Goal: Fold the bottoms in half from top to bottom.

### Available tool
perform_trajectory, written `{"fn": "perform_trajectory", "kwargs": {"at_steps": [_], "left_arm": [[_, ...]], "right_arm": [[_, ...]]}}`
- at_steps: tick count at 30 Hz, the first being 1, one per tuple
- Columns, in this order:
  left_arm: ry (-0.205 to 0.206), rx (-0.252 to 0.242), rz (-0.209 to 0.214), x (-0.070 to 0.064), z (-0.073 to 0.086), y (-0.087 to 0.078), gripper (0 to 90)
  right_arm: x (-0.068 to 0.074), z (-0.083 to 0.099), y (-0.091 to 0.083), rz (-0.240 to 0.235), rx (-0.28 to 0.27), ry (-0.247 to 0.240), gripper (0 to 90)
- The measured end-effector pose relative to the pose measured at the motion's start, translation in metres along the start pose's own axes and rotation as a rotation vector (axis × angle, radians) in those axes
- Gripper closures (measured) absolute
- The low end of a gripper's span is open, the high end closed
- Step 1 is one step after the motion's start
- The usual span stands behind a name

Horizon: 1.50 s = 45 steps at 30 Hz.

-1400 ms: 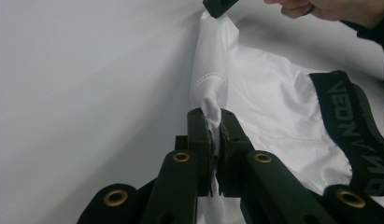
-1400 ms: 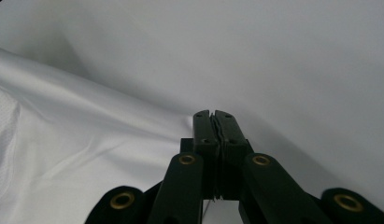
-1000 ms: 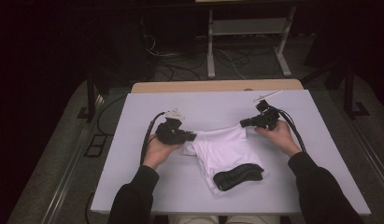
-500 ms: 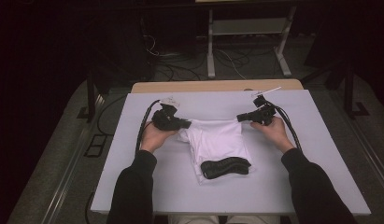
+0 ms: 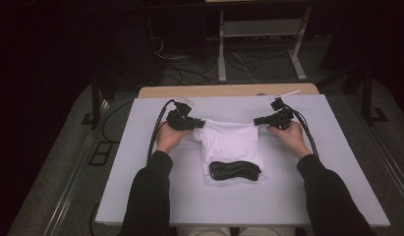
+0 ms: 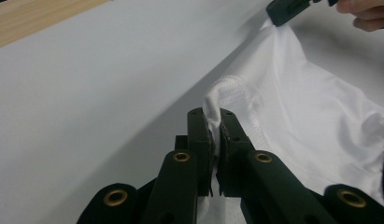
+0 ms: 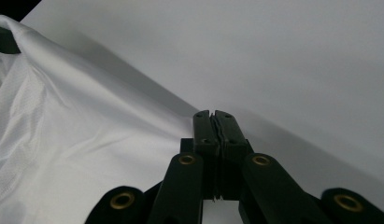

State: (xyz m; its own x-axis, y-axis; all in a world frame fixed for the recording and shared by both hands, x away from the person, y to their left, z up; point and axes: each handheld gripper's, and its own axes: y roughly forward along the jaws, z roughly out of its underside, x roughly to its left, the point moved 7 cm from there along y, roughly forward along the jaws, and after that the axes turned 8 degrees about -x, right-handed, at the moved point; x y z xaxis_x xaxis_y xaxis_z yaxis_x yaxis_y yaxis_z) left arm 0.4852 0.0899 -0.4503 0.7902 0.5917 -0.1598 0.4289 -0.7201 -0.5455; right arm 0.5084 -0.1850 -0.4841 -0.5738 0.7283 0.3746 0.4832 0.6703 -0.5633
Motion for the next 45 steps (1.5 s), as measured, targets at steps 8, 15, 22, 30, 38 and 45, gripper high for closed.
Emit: {"fn": "perform_trajectory", "kwargs": {"at_steps": [8, 15, 22, 30, 38, 45], "left_arm": [[-0.022, -0.013, -0.023, 0.013, -0.002, 0.009, 84.2], [-0.024, -0.025, -0.04, 0.021, -0.006, 0.017, 84.2], [-0.038, -0.031, -0.042, 0.025, -0.008, 0.022, 84.1], [-0.073, -0.043, -0.051, 0.027, -0.004, 0.025, 75.9], [-0.121, -0.132, -0.135, 0.026, -0.002, 0.014, 34.3], [-0.148, -0.139, -0.1, 0.021, 0.003, 0.004, 12.6]], "right_arm": [[-0.006, -0.008, 0.004, 0.02, -0.015, 0.011, 87.2], [-0.012, -0.012, 0.009, 0.042, -0.026, 0.018, 87.2], [-0.015, -0.014, 0.01, 0.052, -0.034, 0.028, 87.2], [-0.016, -0.011, 0.012, 0.045, -0.024, 0.05, 85.6], [-0.009, -0.01, 0.001, 0.05, -0.054, 0.012, 65.6], [0.0, -0.007, -0.006, 0.06, -0.078, -0.038, 41.5]]}}
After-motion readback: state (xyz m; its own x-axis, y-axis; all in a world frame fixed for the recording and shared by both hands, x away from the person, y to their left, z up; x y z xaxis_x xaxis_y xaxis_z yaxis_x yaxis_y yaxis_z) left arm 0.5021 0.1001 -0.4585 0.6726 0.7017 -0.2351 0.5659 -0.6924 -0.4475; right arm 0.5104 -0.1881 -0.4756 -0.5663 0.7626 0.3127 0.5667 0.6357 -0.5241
